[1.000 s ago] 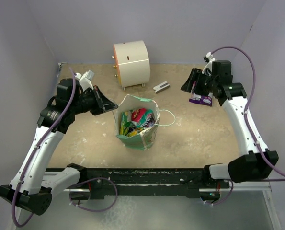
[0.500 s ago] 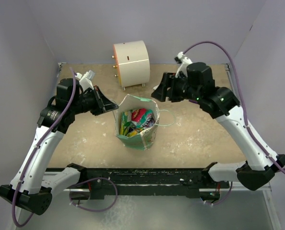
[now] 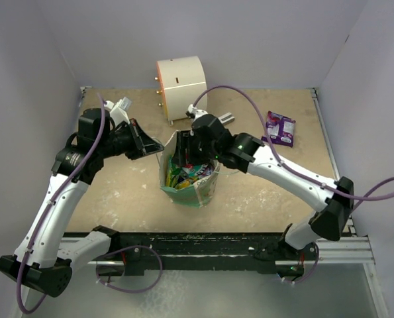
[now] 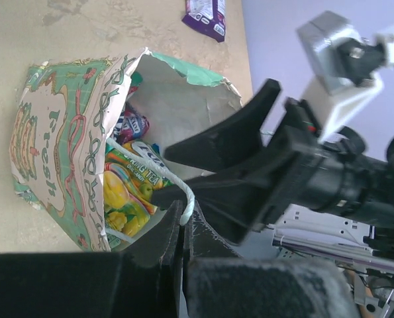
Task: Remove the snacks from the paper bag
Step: Take out the snack from the paper bag, then place the snack at the center of the board.
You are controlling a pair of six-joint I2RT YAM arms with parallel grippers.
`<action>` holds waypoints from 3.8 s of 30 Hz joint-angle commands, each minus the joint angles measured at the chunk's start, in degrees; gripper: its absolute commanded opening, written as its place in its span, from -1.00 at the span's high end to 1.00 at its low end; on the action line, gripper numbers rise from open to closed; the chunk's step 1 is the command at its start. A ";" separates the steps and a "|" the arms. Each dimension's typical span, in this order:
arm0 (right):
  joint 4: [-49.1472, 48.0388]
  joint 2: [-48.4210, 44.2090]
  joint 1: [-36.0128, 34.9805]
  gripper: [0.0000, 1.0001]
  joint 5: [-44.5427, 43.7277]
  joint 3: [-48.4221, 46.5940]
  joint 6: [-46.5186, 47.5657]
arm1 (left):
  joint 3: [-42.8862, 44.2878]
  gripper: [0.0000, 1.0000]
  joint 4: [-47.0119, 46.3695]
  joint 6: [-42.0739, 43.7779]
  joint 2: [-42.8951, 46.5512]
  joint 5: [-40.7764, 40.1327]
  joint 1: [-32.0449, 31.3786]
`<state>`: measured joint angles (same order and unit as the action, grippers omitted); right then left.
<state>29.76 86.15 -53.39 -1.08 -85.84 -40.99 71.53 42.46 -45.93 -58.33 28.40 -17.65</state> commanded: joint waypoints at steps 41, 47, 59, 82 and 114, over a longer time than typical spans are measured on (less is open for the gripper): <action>-7.64 0.07 -7.17 1.00 -13.49 -1.09 -3.89 | 1.56 1.00 -2.15 -3.02 3.23 0.21 0.13; -3.07 -3.93 -7.07 1.00 -14.74 -4.32 -2.76 | -0.12 1.00 -3.11 -3.26 5.15 0.47 0.14; 5.62 -12.57 -7.06 1.00 -23.86 -14.85 0.14 | -2.42 1.00 -3.84 -1.56 6.25 2.09 0.23; 18.75 0.61 32.12 1.00 -31.23 -22.54 4.13 | 4.63 1.00 0.78 3.60 3.62 -4.42 0.18; 34.81 34.28 60.48 0.82 -7.65 -39.83 -18.51 | 14.59 1.00 5.00 14.25 -7.18 -9.04 0.20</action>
<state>64.77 120.97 6.46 -9.39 -123.00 -56.69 82.70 50.76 -33.32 -65.43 20.67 -17.65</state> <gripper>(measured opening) 0.064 0.010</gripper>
